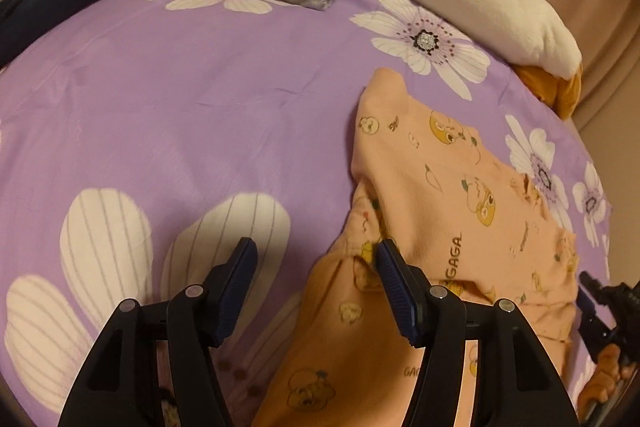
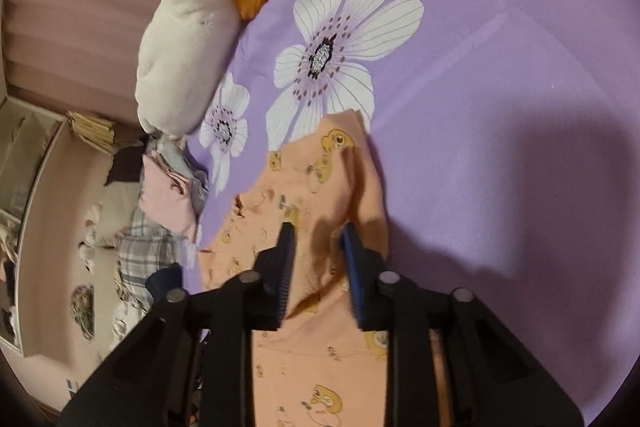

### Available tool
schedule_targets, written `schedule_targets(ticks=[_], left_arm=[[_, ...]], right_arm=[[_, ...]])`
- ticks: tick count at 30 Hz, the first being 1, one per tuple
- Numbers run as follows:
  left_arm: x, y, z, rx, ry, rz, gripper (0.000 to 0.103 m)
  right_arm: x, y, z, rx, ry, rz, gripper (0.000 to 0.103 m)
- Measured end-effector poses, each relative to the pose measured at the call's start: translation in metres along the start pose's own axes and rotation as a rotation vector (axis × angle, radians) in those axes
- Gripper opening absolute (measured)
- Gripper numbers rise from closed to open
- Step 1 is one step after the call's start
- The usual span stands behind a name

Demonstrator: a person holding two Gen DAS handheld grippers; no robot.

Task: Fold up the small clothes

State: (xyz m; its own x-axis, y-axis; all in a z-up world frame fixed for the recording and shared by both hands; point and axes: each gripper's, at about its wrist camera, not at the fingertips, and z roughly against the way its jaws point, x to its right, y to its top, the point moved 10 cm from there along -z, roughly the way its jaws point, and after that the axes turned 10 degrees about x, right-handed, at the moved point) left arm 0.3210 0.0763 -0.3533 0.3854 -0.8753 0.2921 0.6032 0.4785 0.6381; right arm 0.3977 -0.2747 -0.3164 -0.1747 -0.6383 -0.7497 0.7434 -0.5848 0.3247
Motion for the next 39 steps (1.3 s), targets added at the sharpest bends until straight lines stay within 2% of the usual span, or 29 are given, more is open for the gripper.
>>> schedule_targets(ticks=[2,3,5,7,8,11,14,16,19,21,25,27,28,30,32,33,35,36,37,38,39], left_arm=[[0.002,-0.002,0.000,0.006,0.022,-0.029,0.062],[0.004,-0.001,-0.004,0.012,0.035,-0.048,0.062],[0.006,-0.002,-0.006,0.029,0.050,-0.066,0.063],[0.006,-0.004,-0.006,0.046,0.065,-0.079,0.065],[0.007,-0.004,-0.007,0.044,0.072,-0.087,0.066],[0.006,-0.003,-0.008,0.044,0.064,-0.074,0.066],[0.005,-0.003,-0.008,0.055,0.058,-0.079,0.067],[0.006,-0.003,-0.008,0.063,0.063,-0.091,0.068],[0.006,-0.002,-0.008,0.062,0.071,-0.100,0.070],[0.006,-0.001,-0.009,0.059,0.068,-0.098,0.071],[0.005,0.000,-0.009,0.056,0.075,-0.103,0.073],[0.003,0.001,-0.008,0.059,0.086,-0.117,0.073],[0.000,0.003,-0.007,0.062,0.101,-0.117,0.073],[-0.018,0.009,-0.003,0.055,0.188,-0.078,0.073],[-0.034,0.016,0.005,0.064,0.208,0.006,0.069],[-0.039,0.020,0.011,0.071,0.172,0.082,0.069],[-0.030,0.025,0.016,0.064,0.045,0.146,0.069],[-0.016,0.026,0.018,0.056,-0.046,0.140,0.069],[-0.006,0.026,0.018,0.055,-0.080,0.115,0.069],[0.003,0.025,0.017,0.062,-0.085,0.067,0.069],[0.011,0.021,0.011,0.068,-0.050,-0.002,0.069]], right_arm=[[0.012,-0.006,-0.008,-0.024,-0.063,-0.004,0.019],[0.016,-0.009,-0.014,-0.038,-0.065,-0.029,0.019],[0.020,-0.008,-0.017,-0.035,-0.032,-0.070,0.018],[0.020,-0.006,-0.013,-0.025,-0.013,-0.082,0.009],[0.019,-0.002,-0.008,0.007,-0.005,-0.080,0.007],[0.012,0.004,0.004,0.024,0.037,-0.072,0.005],[0.007,0.010,0.018,0.046,0.009,-0.028,0.005],[0.008,0.009,0.021,0.037,0.016,-0.050,0.005],[0.019,0.001,0.026,0.005,-0.050,-0.091,0.005],[0.021,-0.004,0.030,-0.007,-0.056,-0.104,0.005],[0.038,-0.013,0.036,-0.009,-0.140,-0.126,0.005],[0.054,-0.014,0.037,0.019,-0.269,-0.084,0.003],[0.055,-0.014,0.037,0.040,-0.279,-0.075,0.004],[0.053,-0.013,0.038,0.042,-0.250,-0.092,0.009],[0.045,-0.007,0.045,0.073,-0.235,-0.072,0.009],[0.039,-0.004,0.049,0.095,-0.229,-0.049,0.009],[0.019,0.001,0.057,0.137,-0.193,-0.001,0.009],[0.008,0.001,0.058,0.148,-0.161,0.015,0.009],[-0.006,-0.001,0.057,0.148,-0.114,0.035,0.010],[-0.013,-0.004,0.054,0.141,-0.088,0.047,0.011],[-0.023,-0.010,0.048,0.118,-0.056,0.070,0.011]])
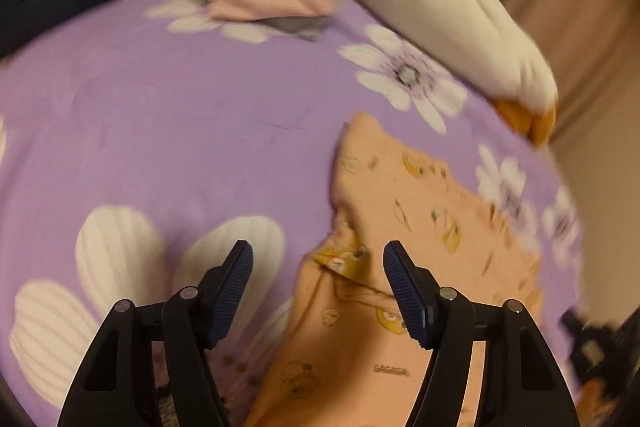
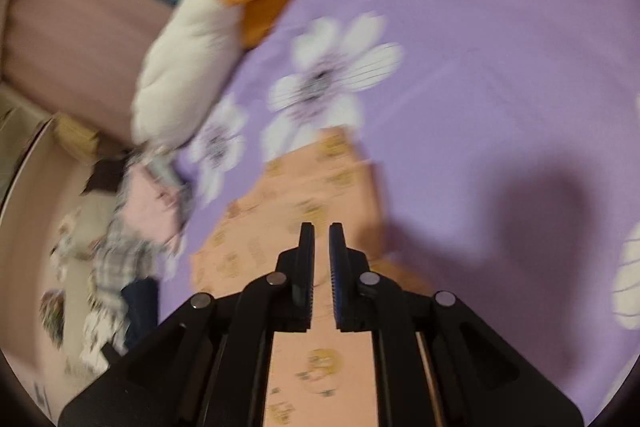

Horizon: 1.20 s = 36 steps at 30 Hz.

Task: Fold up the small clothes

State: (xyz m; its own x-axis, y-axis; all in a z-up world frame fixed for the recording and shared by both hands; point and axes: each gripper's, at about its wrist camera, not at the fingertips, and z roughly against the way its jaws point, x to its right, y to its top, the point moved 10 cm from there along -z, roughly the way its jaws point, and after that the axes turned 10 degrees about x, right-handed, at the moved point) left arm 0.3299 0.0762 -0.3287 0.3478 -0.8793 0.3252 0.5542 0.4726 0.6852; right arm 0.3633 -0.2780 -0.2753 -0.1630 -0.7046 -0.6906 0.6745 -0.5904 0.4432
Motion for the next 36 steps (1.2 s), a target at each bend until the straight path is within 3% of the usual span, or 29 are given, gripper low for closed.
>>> schedule_targets(ticks=[2,3,4,5,8,10,12,14,16,17,19,21,25,29,31,34,36], left_arm=[[0.000,-0.021,-0.023,-0.066,0.133,-0.155,0.071],[0.000,-0.024,-0.028,-0.047,0.149,-0.200,0.075],[0.000,-0.021,-0.024,-0.034,0.149,-0.198,0.075],[-0.002,-0.021,-0.022,-0.059,0.151,-0.182,0.075],[-0.022,-0.014,-0.009,-0.088,0.138,-0.023,0.074],[-0.029,-0.014,-0.004,-0.088,0.132,0.008,0.074],[-0.029,-0.020,-0.006,-0.111,0.123,-0.035,0.074],[-0.025,-0.024,-0.009,-0.109,0.155,-0.113,0.074],[-0.021,-0.030,-0.002,-0.112,0.209,-0.179,0.071],[-0.020,-0.033,0.004,-0.118,0.203,-0.176,0.071],[-0.015,-0.038,0.026,-0.138,0.083,-0.074,0.071],[-0.016,-0.040,0.048,-0.142,-0.047,0.074,0.071],[-0.031,-0.056,0.089,-0.172,-0.231,0.351,0.076],[-0.051,-0.084,0.128,-0.176,-0.285,0.430,0.083],[-0.059,-0.093,0.144,-0.170,-0.299,0.462,0.085],[-0.064,-0.103,0.166,-0.158,-0.377,0.493,0.098],[-0.069,-0.118,0.178,-0.168,-0.402,0.525,0.098]], right_arm=[[-0.006,-0.018,-0.016,-0.065,-0.008,0.056,0.011],[-0.003,-0.027,-0.025,-0.099,-0.051,0.082,0.007],[0.009,-0.036,-0.032,-0.136,-0.128,0.111,0.003],[0.032,-0.045,-0.040,-0.183,-0.271,0.129,0.000],[0.038,-0.042,-0.036,-0.168,-0.233,0.052,0.001],[0.036,-0.031,-0.026,-0.121,-0.231,0.060,0.004],[0.035,-0.031,-0.021,-0.095,-0.276,0.135,0.011],[0.043,-0.040,-0.026,-0.123,-0.359,0.202,0.008],[0.043,-0.043,-0.026,-0.105,-0.347,0.186,0.008],[0.042,-0.043,-0.022,-0.112,-0.334,0.156,0.014],[0.033,-0.046,-0.008,-0.126,-0.233,0.068,0.014],[0.020,-0.046,0.017,-0.076,-0.119,-0.002,0.018],[0.021,-0.049,0.080,0.045,-0.090,-0.072,0.036],[0.014,-0.072,0.118,0.088,-0.017,-0.095,0.059],[0.019,-0.094,0.127,0.073,-0.030,-0.091,0.060],[0.036,-0.116,0.148,0.085,-0.068,-0.103,0.061],[0.049,-0.131,0.160,0.088,-0.081,-0.126,0.065]])
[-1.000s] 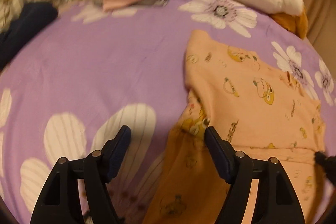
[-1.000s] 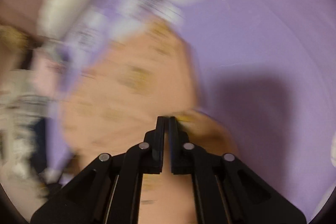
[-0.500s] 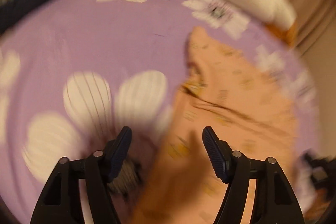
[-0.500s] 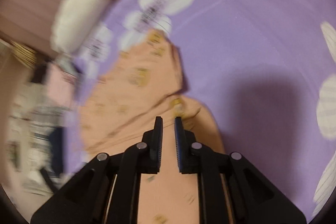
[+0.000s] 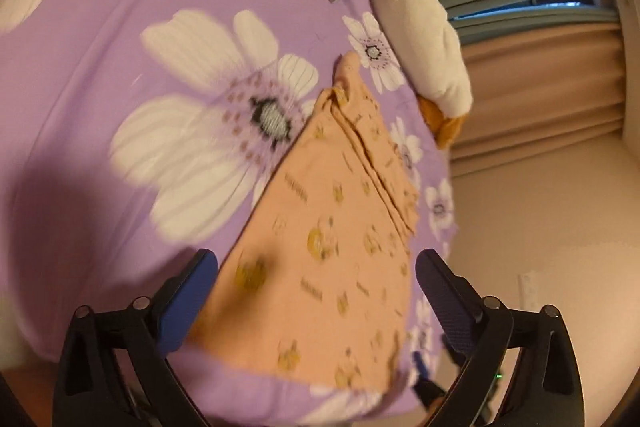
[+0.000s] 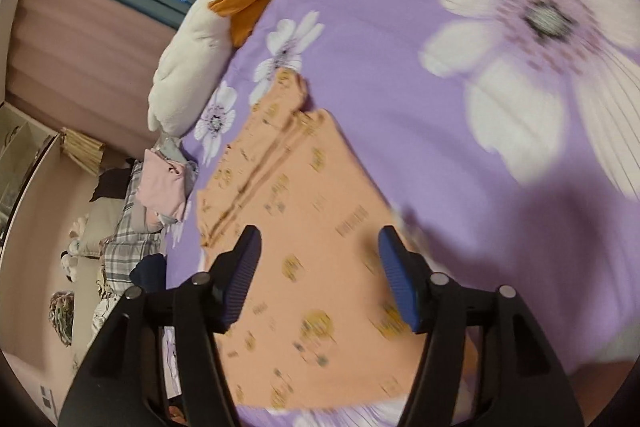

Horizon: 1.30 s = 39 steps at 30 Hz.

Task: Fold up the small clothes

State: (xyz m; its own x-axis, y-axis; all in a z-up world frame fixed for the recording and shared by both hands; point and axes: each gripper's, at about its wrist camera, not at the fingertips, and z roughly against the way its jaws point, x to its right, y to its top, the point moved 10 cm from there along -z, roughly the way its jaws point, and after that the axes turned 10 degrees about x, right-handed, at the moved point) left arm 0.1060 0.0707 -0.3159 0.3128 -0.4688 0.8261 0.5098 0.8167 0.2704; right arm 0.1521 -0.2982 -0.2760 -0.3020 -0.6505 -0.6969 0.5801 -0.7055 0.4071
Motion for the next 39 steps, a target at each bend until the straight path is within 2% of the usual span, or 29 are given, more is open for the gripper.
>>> schedule_targets(ticks=[2,5,7,10,13,15,17,19,22,25,28,30,32,35,37,39], left_arm=[[-0.009,-0.015,0.003,-0.031,-0.006,0.039,0.098],[-0.014,-0.042,0.002,-0.103,-0.074,0.087,0.098],[-0.008,-0.054,-0.001,-0.125,-0.111,0.089,0.098],[0.006,-0.066,-0.007,-0.160,-0.156,0.079,0.098],[0.021,-0.093,-0.018,-0.307,-0.265,0.180,0.098],[0.028,-0.105,-0.033,-0.363,-0.286,0.195,0.098],[0.029,-0.104,-0.044,-0.328,-0.244,0.170,0.099],[0.039,-0.099,-0.045,-0.291,-0.250,0.170,0.100],[0.050,-0.092,-0.048,-0.240,-0.234,0.118,0.100],[0.060,-0.082,-0.056,-0.144,-0.193,0.013,0.100],[0.061,-0.074,-0.066,-0.080,-0.129,-0.091,0.098],[0.051,-0.067,-0.067,-0.040,-0.098,-0.064,0.092],[0.043,-0.060,-0.065,-0.021,-0.122,0.023,0.088],[0.033,-0.049,-0.056,0.004,-0.176,0.110,0.088],[0.035,-0.054,-0.062,-0.015,-0.148,0.064,0.088],[0.042,-0.063,-0.067,-0.039,-0.102,-0.050,0.088]], right_arm=[[0.016,-0.013,0.009,-0.039,0.013,-0.056,0.065],[0.032,-0.032,0.019,-0.068,0.023,-0.143,0.066],[0.047,-0.047,0.026,-0.084,-0.022,-0.206,0.064],[0.043,-0.068,0.033,-0.123,0.015,-0.246,0.065],[0.027,-0.090,0.026,-0.213,0.078,-0.268,0.065],[0.014,-0.106,0.017,-0.257,0.131,-0.284,0.065],[0.006,-0.112,0.007,-0.259,0.149,-0.265,0.066],[0.002,-0.115,0.000,-0.250,0.165,-0.253,0.066],[-0.005,-0.108,-0.006,-0.223,0.201,-0.245,0.065],[-0.005,-0.099,-0.009,-0.171,0.214,-0.247,0.065],[-0.003,-0.095,-0.012,-0.164,0.216,-0.267,0.064],[-0.002,-0.090,-0.012,-0.154,0.205,-0.257,0.061],[0.006,-0.082,-0.009,-0.137,0.179,-0.268,0.060],[0.024,-0.062,0.003,-0.050,0.152,-0.306,0.061],[0.038,-0.049,0.007,-0.001,0.129,-0.332,0.061],[0.039,-0.052,0.000,-0.038,0.168,-0.368,0.061]])
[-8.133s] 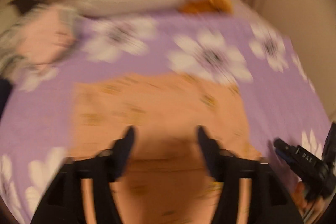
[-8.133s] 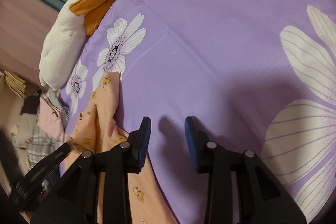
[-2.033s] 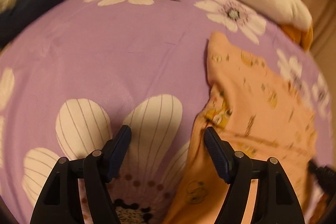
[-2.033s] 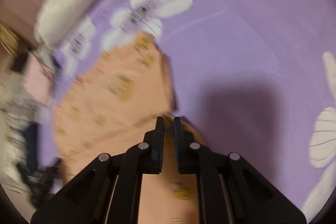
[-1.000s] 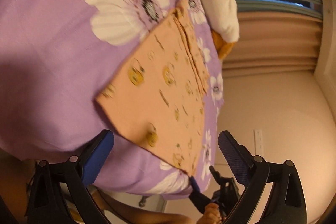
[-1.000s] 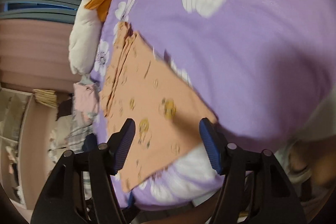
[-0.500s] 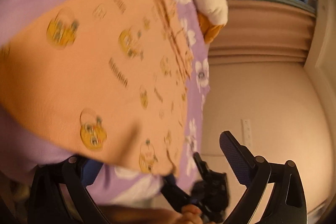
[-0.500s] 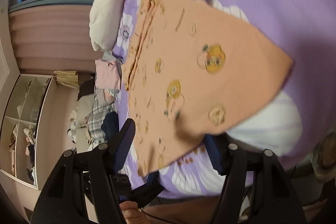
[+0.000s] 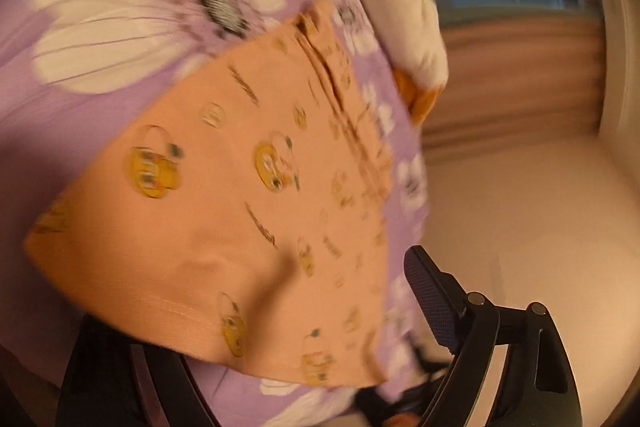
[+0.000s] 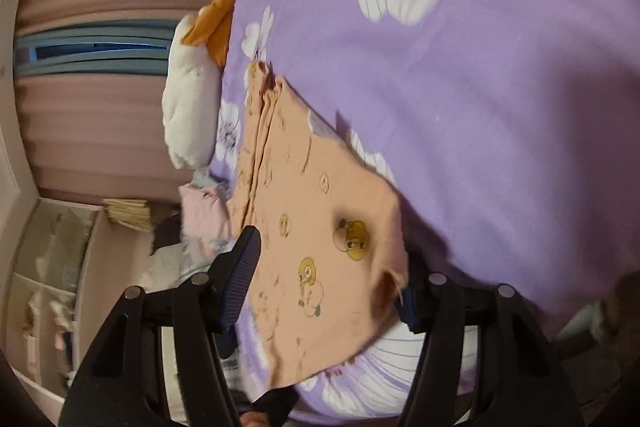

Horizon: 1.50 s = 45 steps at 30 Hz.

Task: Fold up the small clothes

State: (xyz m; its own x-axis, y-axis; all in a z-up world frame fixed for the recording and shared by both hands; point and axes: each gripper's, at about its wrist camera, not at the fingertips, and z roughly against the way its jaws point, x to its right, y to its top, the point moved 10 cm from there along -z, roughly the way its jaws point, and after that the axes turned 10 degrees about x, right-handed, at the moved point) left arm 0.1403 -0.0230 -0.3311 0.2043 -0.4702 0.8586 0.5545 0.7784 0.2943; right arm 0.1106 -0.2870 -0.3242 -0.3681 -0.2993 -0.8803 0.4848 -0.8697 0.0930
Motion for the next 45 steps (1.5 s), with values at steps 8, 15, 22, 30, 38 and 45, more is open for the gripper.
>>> schedule_targets(ticks=[8,15,22,30,38,45], left_arm=[[-0.012,-0.002,-0.014,0.017,0.080,-0.011,0.056],[-0.048,0.005,-0.008,0.059,0.117,0.081,0.009],[-0.042,0.004,-0.003,0.075,0.162,0.016,0.008],[0.020,0.042,0.004,0.171,0.287,-0.266,0.005],[0.109,0.110,-0.010,0.276,0.195,-0.380,0.005],[0.123,0.165,-0.077,0.259,0.237,-0.378,0.005]], right_arm=[[-0.034,-0.043,-0.031,-0.064,0.066,0.181,0.057],[-0.007,-0.040,-0.052,0.009,-0.089,0.224,0.003],[-0.008,-0.040,-0.048,0.027,-0.117,0.276,0.003],[-0.056,-0.020,-0.036,-0.016,0.052,0.214,0.007],[-0.142,0.040,-0.030,0.066,0.130,0.312,0.006],[-0.184,0.080,-0.086,0.076,0.092,0.387,0.004]])
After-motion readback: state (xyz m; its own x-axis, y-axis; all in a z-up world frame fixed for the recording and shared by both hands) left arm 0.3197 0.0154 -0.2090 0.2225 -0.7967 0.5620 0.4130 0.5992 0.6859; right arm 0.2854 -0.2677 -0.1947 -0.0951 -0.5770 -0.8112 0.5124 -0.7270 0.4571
